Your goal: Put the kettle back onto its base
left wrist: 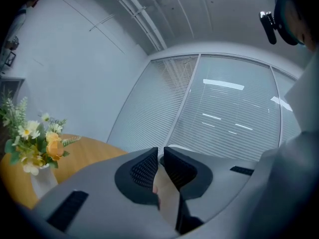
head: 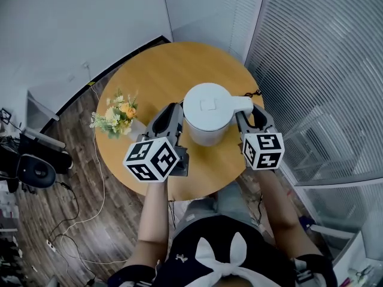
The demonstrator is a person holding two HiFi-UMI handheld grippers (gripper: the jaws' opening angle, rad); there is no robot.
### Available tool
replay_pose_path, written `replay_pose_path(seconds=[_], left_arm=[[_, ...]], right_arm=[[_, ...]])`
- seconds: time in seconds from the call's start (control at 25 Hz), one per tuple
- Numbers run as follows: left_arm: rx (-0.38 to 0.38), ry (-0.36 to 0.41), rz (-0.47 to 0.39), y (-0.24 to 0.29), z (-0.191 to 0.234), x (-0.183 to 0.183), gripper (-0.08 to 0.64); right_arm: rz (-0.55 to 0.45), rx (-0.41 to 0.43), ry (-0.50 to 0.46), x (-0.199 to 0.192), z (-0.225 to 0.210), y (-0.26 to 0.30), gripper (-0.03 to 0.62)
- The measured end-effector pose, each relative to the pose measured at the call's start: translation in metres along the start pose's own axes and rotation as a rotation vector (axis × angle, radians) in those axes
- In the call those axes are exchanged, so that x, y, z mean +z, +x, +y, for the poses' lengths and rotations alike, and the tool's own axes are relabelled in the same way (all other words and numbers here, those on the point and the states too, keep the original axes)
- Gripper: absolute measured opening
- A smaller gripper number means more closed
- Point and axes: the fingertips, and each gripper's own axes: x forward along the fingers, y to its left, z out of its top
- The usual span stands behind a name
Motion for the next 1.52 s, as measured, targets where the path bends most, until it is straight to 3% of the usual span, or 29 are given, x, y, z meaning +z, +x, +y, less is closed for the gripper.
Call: replay_pose_path(seconds=[0.24, 0.72, 1.52], left_arm=[[0.028, 0.001, -0.023, -0.001, -0.002, 0.003, 0.051], [0.067, -0.004, -0.066, 0.045, 0.003, 0.036, 0.051], [0.109, -0.042, -0.023, 0.087, 0.029, 0.028, 0.051]], right_arm=[[-0.011, 0.027, -0.007, 0.006, -0.001, 0.003, 0.161], [-0.042, 0.086, -0.031, 0.046, -0.025, 0.055, 0.161], [0.011, 0.132, -0.024, 0.038, -0.04, 0.109, 0.161]])
